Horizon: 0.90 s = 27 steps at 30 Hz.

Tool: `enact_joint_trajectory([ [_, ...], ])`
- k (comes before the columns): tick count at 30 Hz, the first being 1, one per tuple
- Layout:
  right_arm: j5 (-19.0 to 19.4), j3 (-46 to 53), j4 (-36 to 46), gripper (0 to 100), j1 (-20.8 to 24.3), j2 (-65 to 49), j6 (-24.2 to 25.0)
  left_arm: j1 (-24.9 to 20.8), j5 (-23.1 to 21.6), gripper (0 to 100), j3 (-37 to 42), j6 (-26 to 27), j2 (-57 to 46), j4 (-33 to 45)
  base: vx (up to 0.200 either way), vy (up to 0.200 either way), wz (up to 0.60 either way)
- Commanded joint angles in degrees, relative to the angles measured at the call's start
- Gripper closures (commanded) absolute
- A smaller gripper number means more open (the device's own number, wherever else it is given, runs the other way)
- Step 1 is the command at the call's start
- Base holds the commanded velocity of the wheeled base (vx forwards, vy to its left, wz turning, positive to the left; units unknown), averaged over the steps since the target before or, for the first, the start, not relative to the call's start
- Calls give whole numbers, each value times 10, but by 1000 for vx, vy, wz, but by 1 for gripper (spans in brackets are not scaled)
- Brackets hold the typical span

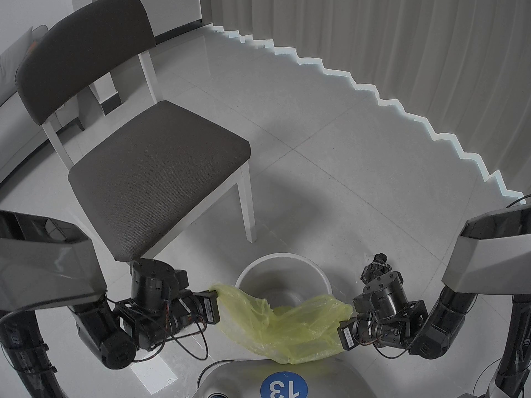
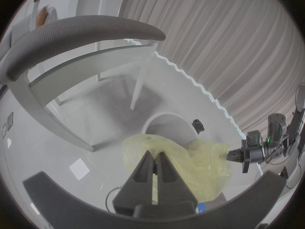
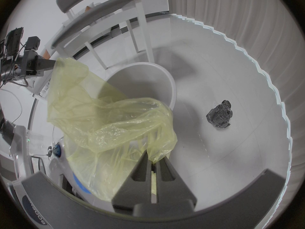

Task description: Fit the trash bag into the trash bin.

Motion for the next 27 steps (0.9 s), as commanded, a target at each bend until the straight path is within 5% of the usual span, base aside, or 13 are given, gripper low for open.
enact_joint_trajectory([
  [1,1,-35,0,100,-28,32,-3,42,-15,100,-43,3,35,-2,0,0,0],
  [14,-6,-49,-4,100,-50,50,-2,65,-16,100,-54,-1,77,-7,0,0,0],
  [23,-6,1,-6,100,-31,42,-3,10,-13,100,51,1,6,-8,0,0,0],
  [27,-7,8,-10,100,-29,43,-3,10,-13,100,40,1,13,-7,0,0,0],
])
